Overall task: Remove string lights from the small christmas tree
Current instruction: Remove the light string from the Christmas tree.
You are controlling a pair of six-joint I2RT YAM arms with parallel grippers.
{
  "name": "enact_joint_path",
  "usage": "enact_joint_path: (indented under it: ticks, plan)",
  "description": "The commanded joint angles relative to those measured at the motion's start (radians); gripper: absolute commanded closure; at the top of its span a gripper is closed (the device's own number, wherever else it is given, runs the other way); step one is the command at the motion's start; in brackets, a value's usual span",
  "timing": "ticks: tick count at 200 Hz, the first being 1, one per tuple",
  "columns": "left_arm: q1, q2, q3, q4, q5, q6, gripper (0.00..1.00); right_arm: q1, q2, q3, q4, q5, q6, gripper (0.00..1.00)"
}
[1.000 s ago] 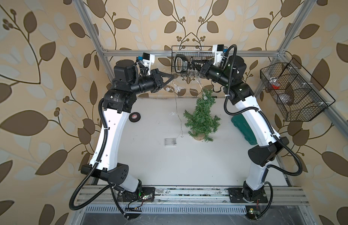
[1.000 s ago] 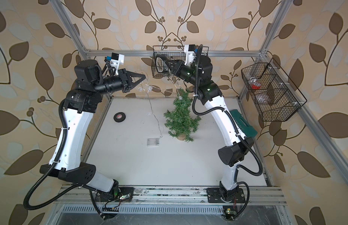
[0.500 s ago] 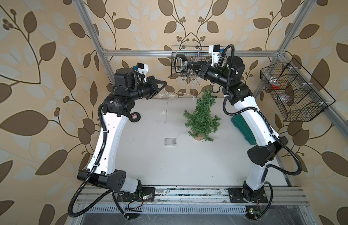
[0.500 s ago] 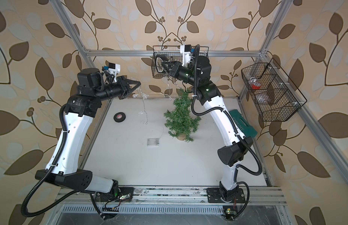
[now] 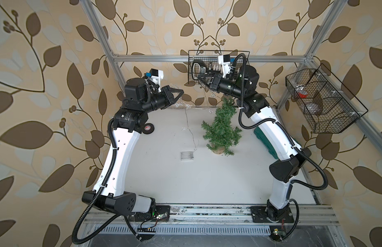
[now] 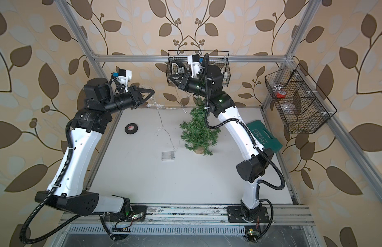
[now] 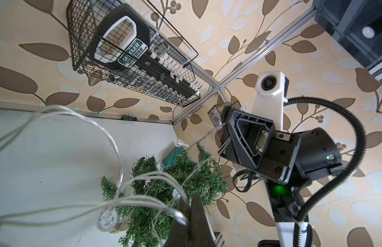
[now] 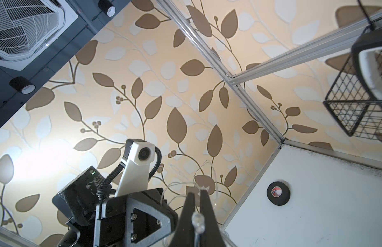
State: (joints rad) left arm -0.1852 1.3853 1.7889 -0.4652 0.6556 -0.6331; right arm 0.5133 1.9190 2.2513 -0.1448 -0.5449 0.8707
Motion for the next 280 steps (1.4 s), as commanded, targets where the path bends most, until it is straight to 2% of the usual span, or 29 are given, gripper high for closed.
enact_joint_path:
  ticks: [1,38,81,166,217,252,280]
  plan:
    - [-0.071,0.0,-0.013,0.152,0.029,0.129,1.0,0.011,0.014,-0.007,0.016,-0.02,-0.003,0.96]
    - [-0.158,0.064,-0.036,0.308,0.028,0.154,0.95,-0.003,-0.005,-0.01,-0.024,0.019,-0.019,0.96]
    - [-0.188,0.124,-0.056,0.415,0.056,0.151,0.89,-0.025,-0.064,-0.095,0.0,0.077,0.006,0.95]
    - [-0.188,0.182,-0.046,0.401,0.029,0.199,0.84,-0.039,-0.071,-0.061,-0.001,0.079,0.018,0.95]
    - [-0.188,0.266,0.018,0.427,0.037,0.193,0.81,-0.041,-0.075,-0.053,-0.007,0.064,0.022,0.95]
    - [-0.188,0.322,0.063,0.423,0.036,0.2,0.82,-0.042,-0.084,-0.063,-0.012,0.057,0.022,0.95]
    - [-0.188,0.348,0.096,0.432,0.035,0.199,0.87,-0.047,-0.095,-0.076,-0.01,0.053,0.023,0.95]
